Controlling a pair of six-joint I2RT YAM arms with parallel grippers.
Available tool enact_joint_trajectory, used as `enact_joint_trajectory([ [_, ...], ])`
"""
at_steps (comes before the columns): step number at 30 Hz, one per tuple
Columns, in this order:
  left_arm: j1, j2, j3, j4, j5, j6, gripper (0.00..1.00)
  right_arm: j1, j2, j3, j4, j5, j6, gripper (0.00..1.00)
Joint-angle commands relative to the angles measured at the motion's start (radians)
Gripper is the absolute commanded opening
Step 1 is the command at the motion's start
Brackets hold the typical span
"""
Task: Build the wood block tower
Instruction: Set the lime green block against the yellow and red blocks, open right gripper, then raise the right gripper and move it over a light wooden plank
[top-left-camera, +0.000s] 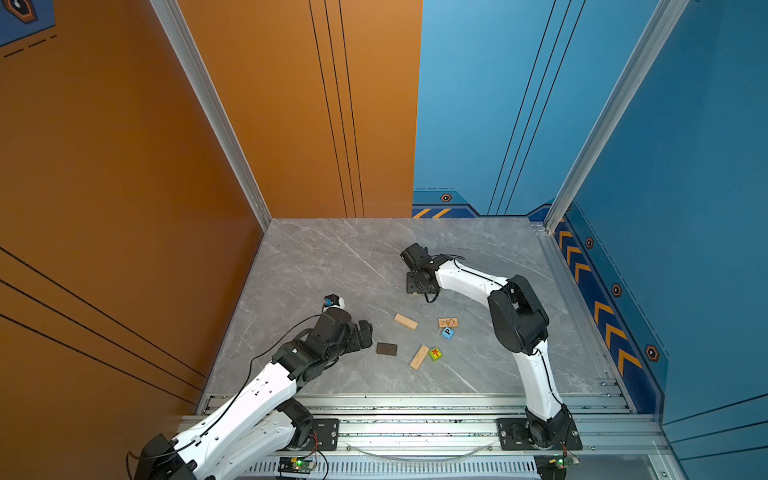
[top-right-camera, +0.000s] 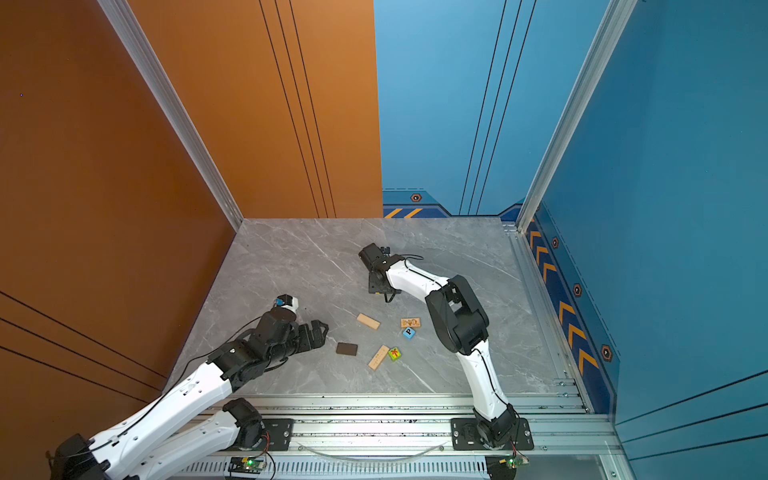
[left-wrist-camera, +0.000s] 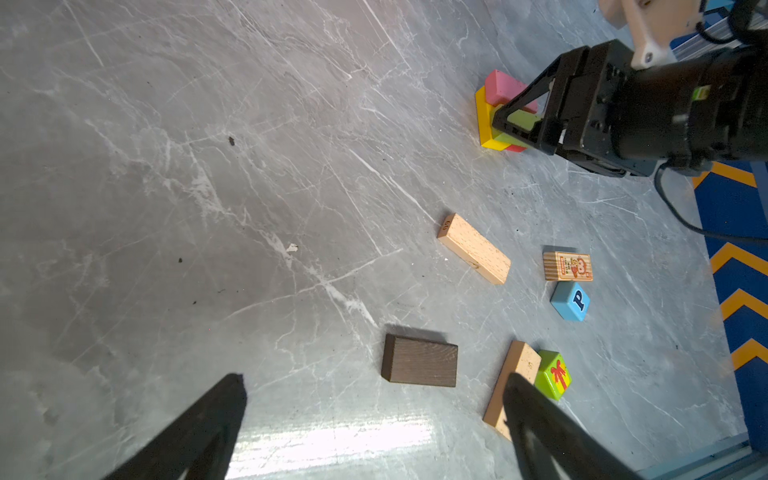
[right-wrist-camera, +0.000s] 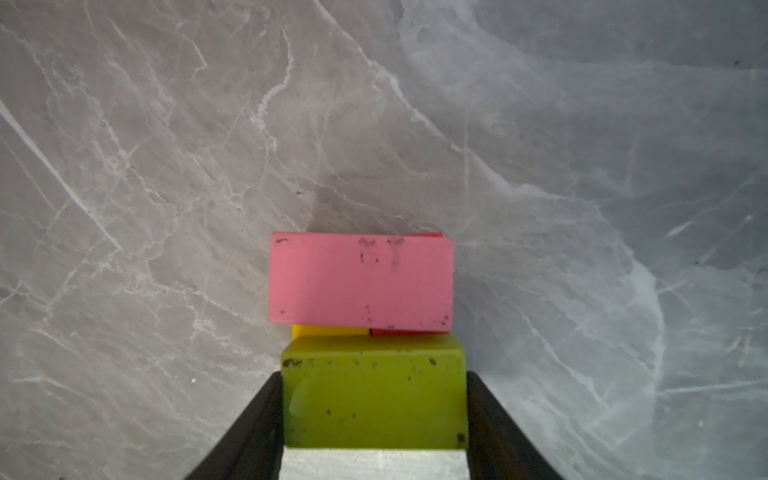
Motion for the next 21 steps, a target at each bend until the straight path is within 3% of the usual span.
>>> enact_joint_trajectory([
  [1,0.015,0.001,0.026,-0.002,0.021,0.019,0.98,-0.008,0.021,0.027,0.001,-0.006,0.012,0.58],
  [6,0.021,0.001,0.028,-0.004,0.027,0.020,0.98,-0.008,0.023,0.025,-0.001,-0.008,0.014,0.66],
  [12,0.027,-0.016,0.022,-0.013,0.030,0.021,0.98,-0.005,0.011,0.021,-0.001,-0.016,0.008,0.90],
  [21,0.037,-0.018,0.040,-0.026,0.044,0.037,0.98,-0.004,-0.111,-0.030,0.007,-0.030,-0.049,1.00],
])
